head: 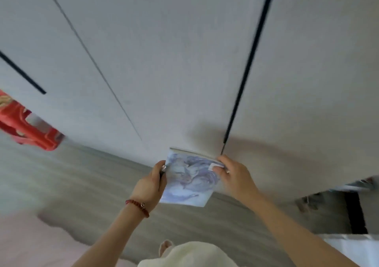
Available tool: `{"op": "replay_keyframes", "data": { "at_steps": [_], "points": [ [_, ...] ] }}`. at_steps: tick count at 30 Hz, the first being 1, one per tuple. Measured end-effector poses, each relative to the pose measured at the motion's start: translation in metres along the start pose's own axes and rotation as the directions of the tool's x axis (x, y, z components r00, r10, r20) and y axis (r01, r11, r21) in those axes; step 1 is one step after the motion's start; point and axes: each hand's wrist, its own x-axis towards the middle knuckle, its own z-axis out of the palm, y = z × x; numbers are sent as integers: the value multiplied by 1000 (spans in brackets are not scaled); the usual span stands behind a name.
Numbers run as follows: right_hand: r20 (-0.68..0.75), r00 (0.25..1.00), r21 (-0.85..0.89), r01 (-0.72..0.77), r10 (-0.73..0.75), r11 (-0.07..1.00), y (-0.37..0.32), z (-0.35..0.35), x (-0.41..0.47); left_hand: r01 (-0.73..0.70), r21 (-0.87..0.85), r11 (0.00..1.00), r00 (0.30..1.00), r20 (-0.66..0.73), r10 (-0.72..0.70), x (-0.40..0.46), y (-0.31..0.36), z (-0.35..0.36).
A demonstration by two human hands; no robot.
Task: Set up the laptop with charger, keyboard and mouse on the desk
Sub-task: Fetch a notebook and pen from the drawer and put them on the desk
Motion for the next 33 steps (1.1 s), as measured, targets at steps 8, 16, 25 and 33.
{"op": "replay_keyframes", "data": {
  "at_steps": [8, 16, 25, 33],
  "points": [
    [123, 905, -164, 423, -407, 891, -208, 192, 101, 509, 118, 853, 809, -405, -426, -32, -205, -165],
    [332, 726, -71, 656, -602, 752, -373, 360, 198, 732, -131, 669, 502, -561, -658, -21, -349, -284],
    [456, 518, 75, 788, -724, 611, -581, 547, 344, 776, -240, 583, 301, -672, -677, 54, -532, -445],
    [520, 368, 192, 829, -771, 525, -753, 703, 387, 816, -319, 482, 42, -799, -599, 35, -666, -571]
  ]
}}
